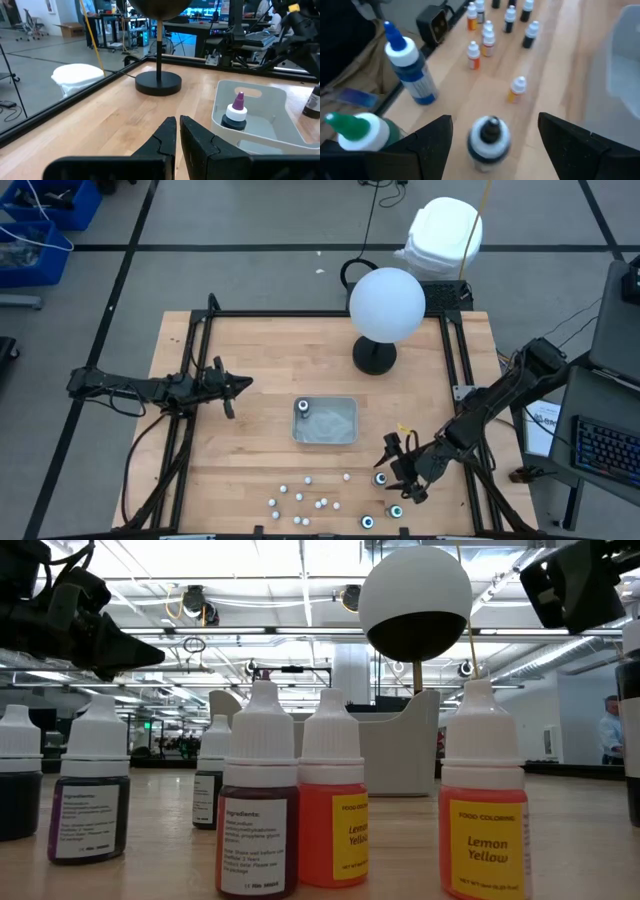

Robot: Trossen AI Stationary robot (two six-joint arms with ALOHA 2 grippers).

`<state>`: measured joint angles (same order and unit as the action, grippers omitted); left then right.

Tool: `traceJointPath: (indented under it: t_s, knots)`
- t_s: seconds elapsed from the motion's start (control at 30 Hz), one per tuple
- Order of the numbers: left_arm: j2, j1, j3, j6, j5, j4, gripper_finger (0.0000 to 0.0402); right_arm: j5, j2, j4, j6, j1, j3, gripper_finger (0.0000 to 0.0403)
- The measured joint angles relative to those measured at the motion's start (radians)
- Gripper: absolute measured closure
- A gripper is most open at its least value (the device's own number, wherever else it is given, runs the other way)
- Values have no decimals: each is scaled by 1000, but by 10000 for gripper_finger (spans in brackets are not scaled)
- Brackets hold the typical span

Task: Pick & Place food coloring
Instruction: Put the large black food coloring bottle into the gray bin

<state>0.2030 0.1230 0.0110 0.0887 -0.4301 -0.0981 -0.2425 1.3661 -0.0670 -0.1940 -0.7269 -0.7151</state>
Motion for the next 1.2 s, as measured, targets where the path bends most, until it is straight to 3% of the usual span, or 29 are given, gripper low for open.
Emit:
traceJointPath:
  t_s: [0.63, 1.2]
  knots:
    - [0, 0, 0, -1, 0, 12, 369, 6, 90, -42, -6, 13, -1, 130]
    - [0, 0, 0, -3, 0, 13, 369, 37, 88, -48, -17, 24, -2, 258]
